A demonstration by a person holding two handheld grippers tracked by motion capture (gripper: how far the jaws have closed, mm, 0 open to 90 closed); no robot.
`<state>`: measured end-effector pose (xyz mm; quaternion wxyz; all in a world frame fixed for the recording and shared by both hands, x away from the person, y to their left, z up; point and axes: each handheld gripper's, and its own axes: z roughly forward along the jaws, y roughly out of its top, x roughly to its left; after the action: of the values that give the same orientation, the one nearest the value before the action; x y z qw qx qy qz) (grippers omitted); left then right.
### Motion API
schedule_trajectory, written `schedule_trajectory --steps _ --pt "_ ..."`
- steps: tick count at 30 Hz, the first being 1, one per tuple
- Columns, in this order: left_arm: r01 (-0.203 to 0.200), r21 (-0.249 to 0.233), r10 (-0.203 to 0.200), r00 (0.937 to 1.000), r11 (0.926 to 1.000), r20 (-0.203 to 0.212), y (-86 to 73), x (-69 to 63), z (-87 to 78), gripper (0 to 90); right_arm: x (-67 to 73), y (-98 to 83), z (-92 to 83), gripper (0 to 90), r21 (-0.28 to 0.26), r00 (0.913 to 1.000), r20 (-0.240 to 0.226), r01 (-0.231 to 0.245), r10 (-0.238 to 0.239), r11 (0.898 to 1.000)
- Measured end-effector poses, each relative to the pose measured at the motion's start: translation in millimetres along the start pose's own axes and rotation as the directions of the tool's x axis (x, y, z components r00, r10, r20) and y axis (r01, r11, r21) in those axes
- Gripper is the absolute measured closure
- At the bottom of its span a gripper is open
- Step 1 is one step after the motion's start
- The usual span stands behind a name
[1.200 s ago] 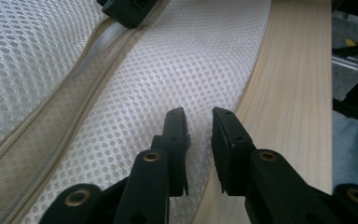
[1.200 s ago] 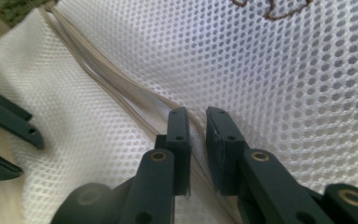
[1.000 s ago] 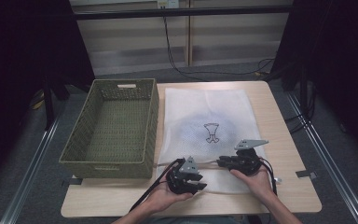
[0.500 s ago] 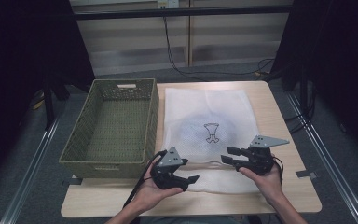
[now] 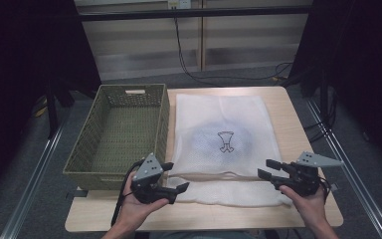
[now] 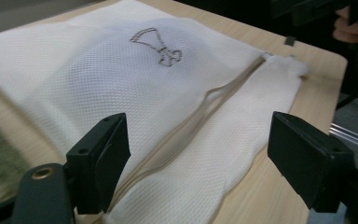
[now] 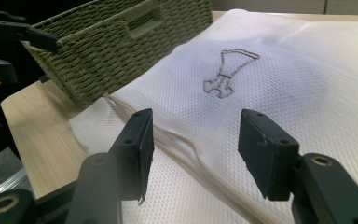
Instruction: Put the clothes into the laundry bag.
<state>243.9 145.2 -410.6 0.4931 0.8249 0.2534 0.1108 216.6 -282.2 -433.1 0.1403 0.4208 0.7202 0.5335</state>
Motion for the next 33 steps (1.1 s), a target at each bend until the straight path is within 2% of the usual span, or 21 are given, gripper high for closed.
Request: schedule_trajectory --steps 3,7,12,13,15,16,19,21,24,27,30,31,33 --pt "0.015 -0.012 -0.015 0.9991 0.9998 -0.041 -7.5 3.6 -13.4 20.7 -4.1 -5.4 -11.3 45.2 -0.005 0.9994 0.031 -0.013 0.013 1.0" --pt "0.046 -0.059 -0.05 0.9963 0.9972 -0.069 -11.8 8.6 -33.7 20.8 -10.0 -13.2 -24.2 45.8 -0.013 0.9977 0.064 -0.023 0.024 1.0" --pt "0.054 -0.083 -0.063 0.9927 0.995 -0.103 -17.9 11.1 -51.4 22.4 -13.3 -19.8 -32.1 47.2 -0.021 0.9958 0.075 -0.051 0.052 0.998" --pt "0.075 -0.094 -0.086 0.9896 0.9928 -0.116 -23.1 13.0 -58.3 24.3 -14.7 -21.4 -33.5 48.0 -0.025 0.9958 0.08 -0.042 0.044 0.999" --pt "0.077 -0.104 -0.091 0.9858 0.9916 -0.141 -27.9 15.5 -65.7 25.7 -14.9 -21.7 -34.8 48.0 -0.028 0.9965 0.076 -0.034 0.036 0.999" --pt "0.093 -0.118 -0.109 0.9844 0.9886 -0.138 -30.3 16.2 -69.3 25.8 -13.9 -22.0 -36.0 48.0 -0.028 0.996 0.08 -0.039 0.041 0.999" --pt "0.1 -0.148 -0.124 0.9787 0.9839 -0.164 -37.6 18.8 -80.4 25.7 -13.8 -23.0 -40.5 47.9 -0.036 0.9958 0.085 -0.029 0.032 0.999" --pt "0.107 -0.164 -0.136 0.9751 0.9807 -0.175 -43.9 21.8 -87.7 25.6 -15.2 -24.1 -43.6 47.0 -0.043 0.9953 0.087 -0.04 0.044 0.998" --pt "0.12 -0.186 -0.157 0.9671 0.9753 -0.2 -51.3 27.9 -97.0 25.6 -19.4 -29.3 -45.9 47.0 -0.033 0.9944 0.093 -0.048 0.051 0.998" --pt "0.153 -0.215 -0.2 0.9556 0.9647 -0.217 -55.9 36.2 -102.2 26.5 -24.3 -33.8 -44.2 47.0 -0.021 0.9933 0.098 -0.059 0.061 0.998" --pt "0.164 -0.208 -0.208 0.9545 0.9642 -0.214 -58.1 38.7 -100.1 28.4 -25.7 -35.4 -42.6 47.0 -0.009 0.9932 0.099 -0.062 0.062 0.998" --pt "0.156 -0.194 -0.196 0.958 0.9685 -0.209 -57.6 38.5 -97.0 29.8 -26.3 -35.8 -39.9 46.9 0.005 0.9936 0.1 -0.053 0.052 0.999" --pt "0.145 -0.187 -0.181 0.9638 0.9716 -0.196 -56.2 37.5 -94.5 31.3 -26.2 -35.6 -36.6 46.7 0.01 0.9947 0.092 -0.048 0.047 0.999"
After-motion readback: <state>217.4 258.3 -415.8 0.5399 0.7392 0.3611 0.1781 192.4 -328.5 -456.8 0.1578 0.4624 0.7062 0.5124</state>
